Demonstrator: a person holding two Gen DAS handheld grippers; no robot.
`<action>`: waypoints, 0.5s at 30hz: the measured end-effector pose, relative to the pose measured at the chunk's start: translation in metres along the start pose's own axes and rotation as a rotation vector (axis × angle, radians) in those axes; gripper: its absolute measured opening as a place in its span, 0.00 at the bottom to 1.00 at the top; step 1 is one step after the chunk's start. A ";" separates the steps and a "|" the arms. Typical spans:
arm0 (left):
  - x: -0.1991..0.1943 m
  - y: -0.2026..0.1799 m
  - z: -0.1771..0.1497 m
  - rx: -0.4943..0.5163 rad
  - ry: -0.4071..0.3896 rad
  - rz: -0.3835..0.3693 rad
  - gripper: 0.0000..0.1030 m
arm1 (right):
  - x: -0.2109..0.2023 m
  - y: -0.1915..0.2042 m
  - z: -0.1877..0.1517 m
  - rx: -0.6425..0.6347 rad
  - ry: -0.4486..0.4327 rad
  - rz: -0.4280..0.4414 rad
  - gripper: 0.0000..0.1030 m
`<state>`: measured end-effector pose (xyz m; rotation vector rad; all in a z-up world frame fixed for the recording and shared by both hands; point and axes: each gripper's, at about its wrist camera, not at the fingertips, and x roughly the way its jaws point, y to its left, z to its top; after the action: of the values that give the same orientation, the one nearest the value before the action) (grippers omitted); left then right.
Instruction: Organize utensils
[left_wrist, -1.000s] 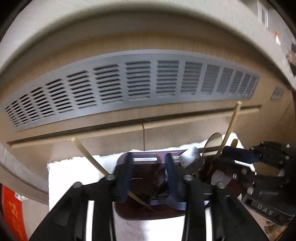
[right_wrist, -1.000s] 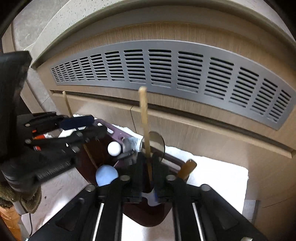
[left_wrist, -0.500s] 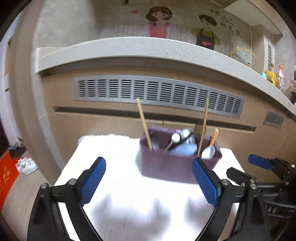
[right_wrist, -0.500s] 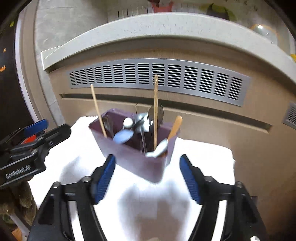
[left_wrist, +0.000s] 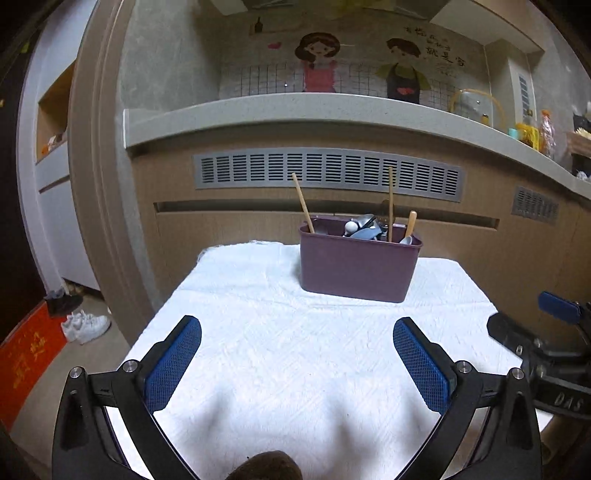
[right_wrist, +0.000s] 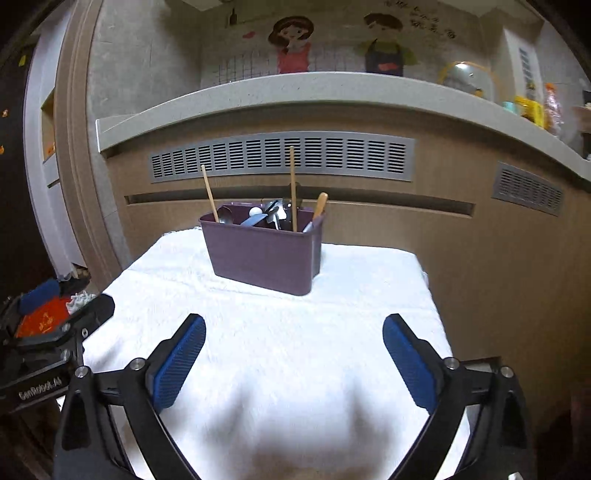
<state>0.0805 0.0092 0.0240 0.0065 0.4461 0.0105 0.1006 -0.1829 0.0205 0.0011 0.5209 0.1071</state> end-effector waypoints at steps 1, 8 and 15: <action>-0.002 -0.002 0.000 0.005 -0.003 -0.002 1.00 | -0.004 0.001 -0.003 -0.006 -0.002 -0.001 0.93; -0.007 -0.005 0.001 0.011 0.000 0.006 1.00 | -0.011 -0.002 0.000 -0.013 -0.027 -0.031 0.93; -0.006 -0.007 0.000 0.016 0.009 0.003 1.00 | -0.005 -0.004 -0.001 -0.011 -0.008 -0.021 0.93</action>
<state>0.0757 0.0025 0.0266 0.0225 0.4550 0.0099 0.0962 -0.1870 0.0218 -0.0145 0.5124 0.0889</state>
